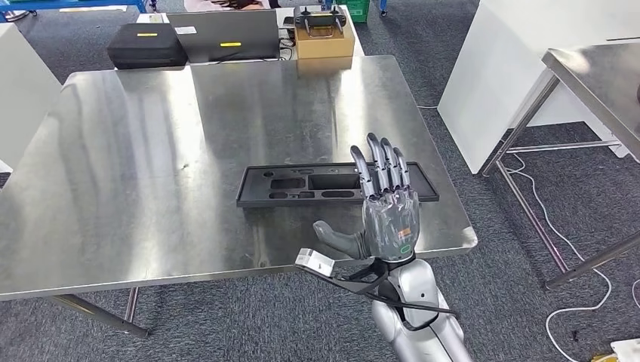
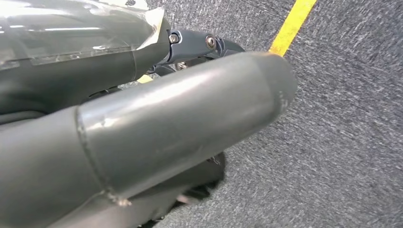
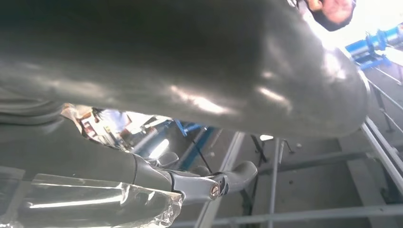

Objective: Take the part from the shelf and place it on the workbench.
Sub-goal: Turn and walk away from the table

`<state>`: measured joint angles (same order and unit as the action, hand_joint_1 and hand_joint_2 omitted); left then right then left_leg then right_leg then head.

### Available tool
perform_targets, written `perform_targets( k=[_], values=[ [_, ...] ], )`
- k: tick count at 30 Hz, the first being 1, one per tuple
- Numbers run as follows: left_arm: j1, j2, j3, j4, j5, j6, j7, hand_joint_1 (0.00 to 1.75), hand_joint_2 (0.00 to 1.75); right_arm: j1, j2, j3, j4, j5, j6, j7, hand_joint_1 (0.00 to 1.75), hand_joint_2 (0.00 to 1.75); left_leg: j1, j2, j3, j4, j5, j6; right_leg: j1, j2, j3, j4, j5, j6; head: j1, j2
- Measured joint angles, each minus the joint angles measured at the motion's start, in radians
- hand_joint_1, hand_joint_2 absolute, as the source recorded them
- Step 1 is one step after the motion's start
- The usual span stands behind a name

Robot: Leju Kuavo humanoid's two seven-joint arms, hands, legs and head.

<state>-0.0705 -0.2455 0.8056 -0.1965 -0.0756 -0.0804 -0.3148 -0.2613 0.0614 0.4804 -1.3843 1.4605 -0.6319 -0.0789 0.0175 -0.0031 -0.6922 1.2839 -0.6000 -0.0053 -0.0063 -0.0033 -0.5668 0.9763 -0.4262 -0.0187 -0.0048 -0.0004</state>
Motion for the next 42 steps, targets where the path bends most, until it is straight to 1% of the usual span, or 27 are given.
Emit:
perform_targets(
  k=[1, 2, 4, 5, 6, 8, 10, 12, 14, 15, 16, 17, 19, 20, 21, 23, 25, 26, 27, 29, 30, 31, 32, 35, 36, 40, 42],
  values=[
    [0.0, 0.001, 0.0, 0.0, -0.001, -0.001, 0.001, 0.0, 0.0, 0.008, -0.003, -0.001, -0.001, -0.001, -0.001, 0.0, 0.0, 0.0, 0.005, 0.0, 0.006, -0.003, 0.01, -0.005, -0.001, 0.0, -0.004, 0.004, 0.001, 0.0, 0.0, 0.0],
    [0.0, 0.003, 0.0, 0.0, -0.003, -0.001, 0.002, 0.0, 0.0, 0.015, -0.005, -0.003, -0.002, -0.001, -0.002, 0.0, 0.0, 0.0, 0.011, 0.001, 0.03, -0.044, 0.037, -0.011, -0.003, 0.0, -0.009, 0.01, 0.001, 0.001, 0.0, 0.0],
    [-0.002, 0.005, 0.0, 0.0, -0.007, -0.004, 0.002, 0.0, 0.0, 0.027, -0.009, -0.008, -0.007, -0.002, -0.004, 0.002, 0.0, 0.0, 0.019, -0.001, 0.098, -0.169, 0.086, -0.018, -0.004, 0.002, -0.022, 0.03, -0.002, 0.009, -0.001, 0.0],
    [-0.003, 0.006, 0.0, 0.0, -0.008, -0.005, 0.003, 0.0, 0.0, 0.031, -0.01, -0.011, -0.01, -0.002, -0.006, 0.004, 0.0, 0.0, 0.02, -0.004, 0.118, -0.211, 0.099, -0.015, -0.002, 0.003, -0.029, 0.039, -0.004, 0.015, 0.0, 0.0],
    [-0.004, 0.006, 0.0, 0.0, -0.009, -0.007, 0.004, 0.0, 0.0, 0.035, -0.012, -0.014, -0.014, -0.003, -0.009, 0.005, 0.0, 0.0, 0.017, -0.007, 0.125, -0.232, 0.103, -0.01, 0.001, 0.004, -0.035, 0.045, -0.003, 0.023, 0.002, 0.0],
    [-0.005, 0.006, 0.0, 0.0, -0.009, -0.009, 0.005, 0.0, 0.0, 0.042, -0.014, -0.017, -0.02, -0.002, -0.014, 0.006, 0.0, 0.0, 0.008, -0.01, 0.118, -0.233, 0.109, 0.008, 0.005, 0.005, -0.043, 0.045, 0.004, 0.04, 0.004, 0.0],
    [-0.005, 0.006, 0.0, 0.0, -0.009, -0.009, 0.006, 0.0, 0.0, 0.049, -0.017, -0.019, -0.023, -0.002, -0.016, 0.006, 0.0, 0.0, 0.006, -0.007, 0.114, -0.242, 0.123, 0.028, 0.001, 0.005, -0.055, 0.053, 0.002, 0.053, 0.004, 0.0],
    [-0.006, 0.005, 0.0, 0.0, -0.009, -0.009, 0.006, 0.0, 0.0, 0.054, -0.02, -0.021, -0.026, -0.002, -0.017, 0.006, 0.0, 0.0, 0.01, -0.003, 0.107, -0.251, 0.138, 0.045, -0.005, 0.005, -0.089, 0.125, -0.045, 0.054, 0.01, 0.0],
    [-0.006, 0.006, 0.0, 0.0, -0.009, -0.009, 0.006, 0.0, 0.0, 0.059, -0.022, -0.023, -0.028, -0.003, -0.017, 0.006, 0.0, 0.0, 0.011, -0.001, 0.095, -0.252, 0.149, 0.049, -0.008, 0.005, -0.136, 0.249, -0.111, 0.055, 0.015, 0.0],
    [-0.005, 0.006, 0.0, 0.0, -0.009, -0.008, 0.006, 0.0, 0.0, 0.063, -0.024, -0.024, -0.028, -0.003, -0.017, 0.006, 0.0, 0.0, 0.011, 0.0, 0.088, -0.252, 0.153, 0.048, -0.009, 0.005, -0.149, 0.294, -0.13, 0.059, 0.016, 0.0],
    [-0.005, 0.006, 0.0, 0.0, -0.009, -0.007, 0.007, 0.0, 0.0, 0.067, -0.026, -0.024, -0.028, -0.003, -0.018, 0.006, 0.0, 0.0, 0.011, 0.0, 0.081, -0.251, 0.158, 0.046, -0.011, 0.005, -0.144, 0.305, -0.136, 0.066, 0.016, 0.0],
    [-0.005, 0.006, 0.0, 0.0, -0.009, -0.006, 0.007, 0.0, 0.0, 0.071, -0.027, -0.025, -0.028, -0.004, -0.019, 0.006, 0.0, 0.0, 0.012, 0.001, 0.074, -0.251, 0.164, 0.043, -0.012, 0.005, -0.119, 0.278, -0.129, 0.074, 0.016, 0.0],
    [-0.006, 0.006, 0.0, 0.0, -0.007, -0.002, 0.007, 0.0, 0.0, 0.073, -0.028, -0.026, -0.031, -0.007, -0.021, 0.006, 0.0, 0.0, 0.013, 0.0, 0.066, -0.251, 0.173, 0.034, -0.017, 0.004, -0.028, 0.142, -0.099, 0.085, 0.016, 0.0],
    [-0.006, 0.005, 0.0, -0.001, -0.006, 0.0, 0.007, 0.0, 0.0, 0.075, -0.028, -0.027, -0.035, -0.009, -0.024, 0.006, 0.0, 0.0, 0.013, 0.0, 0.065, -0.251, 0.177, 0.028, -0.014, 0.004, 0.008, 0.081, -0.087, 0.084, 0.016, 0.0],
    [-0.007, 0.005, 0.001, -0.001, -0.004, 0.001, 0.007, 0.0, 0.0, 0.078, -0.027, -0.03, -0.04, -0.011, -0.026, 0.007, 0.0, 0.0, 0.012, 0.0, 0.064, -0.252, 0.18, 0.021, -0.01, 0.005, 0.03, 0.041, -0.079, 0.077, 0.015, 0.0],
    [-0.008, 0.005, 0.002, -0.001, 0.0, 0.005, 0.007, 0.0, 0.0, 0.093, -0.026, -0.039, -0.054, -0.023, -0.031, 0.007, 0.0, 0.0, 0.012, 0.0, 0.065, -0.257, 0.187, 0.006, 0.002, 0.006, 0.032, 0.025, -0.071, 0.058, 0.014, 0.0],
    [-0.008, 0.005, 0.003, -0.001, 0.002, 0.008, 0.007, 0.0, 0.0, 0.11, -0.024, -0.048, -0.07, -0.038, -0.034, 0.005, 0.0, 0.0, 0.015, 0.0, 0.061, -0.254, 0.184, -0.006, -0.005, 0.005, 0.031, 0.02, -0.057, 0.038, 0.014, 0.0],
    [-0.008, 0.005, 0.004, -0.001, 0.002, 0.009, 0.007, 0.0, 0.0, 0.117, -0.02, -0.054, -0.079, -0.048, -0.034, -0.001, 0.0, 0.0, 0.016, 0.0, 0.052, -0.234, 0.164, -0.009, -0.01, 0.004, 0.03, 0.017, -0.048, 0.028, 0.012, 0.0],
    [-0.008, 0.005, 0.005, 0.0, 0.003, 0.01, 0.007, 0.0, 0.0, 0.126, -0.015, -0.062, -0.089, -0.063, -0.034, -0.015, 0.0, 0.0, 0.016, 0.0, 0.035, -0.194, 0.131, -0.011, -0.014, 0.003, 0.029, 0.015, -0.041, 0.019, 0.01, 0.0],
    [-0.008, 0.005, 0.008, 0.0, 0.003, 0.015, 0.007, 0.0, 0.0, 0.159, 0.004, -0.102, -0.111, -0.127, -0.034, -0.075, 0.0, 0.0, 0.015, 0.0, -0.01, -0.067, 0.046, -0.013, -0.01, 0.0, 0.02, 0.016, -0.032, 0.007, 0.006, 0.0],
    [-0.007, 0.005, 0.009, 0.0, 0.003, 0.018, 0.007, 0.0, 0.0, 0.179, 0.016, -0.132, -0.118, -0.17, -0.034, -0.113, 0.0, 0.0, 0.015, 0.0, -0.026, -0.013, 0.02, -0.014, -0.006, -0.001, 0.016, 0.017, -0.03, 0.005, 0.006, 0.0],
    [-0.007, 0.005, 0.011, 0.0, 0.003, 0.021, 0.008, 0.0, 0.0, 0.199, 0.029, -0.168, -0.124, -0.211, -0.034, -0.146, 0.0, 0.0, 0.015, 0.0, -0.027, 0.012, 0.012, -0.015, -0.004, -0.003, 0.012, 0.017, -0.028, 0.005, 0.006, 0.0],
    [-0.007, 0.005, 0.012, 0.0, 0.003, 0.022, 0.008, 0.0, 0.0, 0.216, 0.039, -0.202, -0.126, -0.239, -0.034, -0.169, 0.0, 0.0, 0.015, 0.0, -0.008, -0.001, 0.023, -0.015, -0.002, -0.004, 0.009, 0.019, -0.026, 0.006, 0.006, 0.0],
    [-0.009, 0.005, 0.013, -0.001, 0.004, 0.023, 0.009, 0.0, 0.0, 0.244, 0.062, -0.279, -0.135, -0.284, -0.034, -0.201, 0.0, 0.0, 0.014, 0.0, 0.11, -0.181, 0.086, -0.005, 0.002, -0.002, -0.001, 0.033, -0.025, 0.011, 0.005, 0.0],
    [-0.01, 0.005, 0.013, -0.001, 0.004, 0.024, 0.009, 0.0, 0.0, 0.25, 0.069, -0.299, -0.137, -0.312, -0.034, -0.218, 0.0, 0.0, 0.012, -0.001, 0.133, -0.222, 0.096, 0.0, 0.005, -0.001, -0.005, 0.038, -0.024, 0.014, 0.006, 0.0],
    [-0.013, 0.004, 0.016, -0.001, 0.004, 0.025, 0.008, 0.0, 0.0, 0.259, 0.098, -0.435, -0.093, -0.574, -0.034, -0.341, 0.0, 0.0, 0.001, -0.001, 0.133, -0.25, 0.116, 0.031, 0.008, 0.0, -0.021, 0.04, -0.015, 0.041, 0.006, 0.0],
    [-0.013, 0.002, 0.021, -0.001, 0.003, 0.027, 0.005, 0.0, 0.0, 0.243, 0.099, -0.55, -0.004, -0.744, -0.033, -0.429, 0.0, 0.0, 0.004, 0.001, 0.125, -0.261, 0.133, 0.05, 0.004, 0.001, -0.047, 0.091, -0.05, 0.045, 0.009, 0.0]
  ],
)
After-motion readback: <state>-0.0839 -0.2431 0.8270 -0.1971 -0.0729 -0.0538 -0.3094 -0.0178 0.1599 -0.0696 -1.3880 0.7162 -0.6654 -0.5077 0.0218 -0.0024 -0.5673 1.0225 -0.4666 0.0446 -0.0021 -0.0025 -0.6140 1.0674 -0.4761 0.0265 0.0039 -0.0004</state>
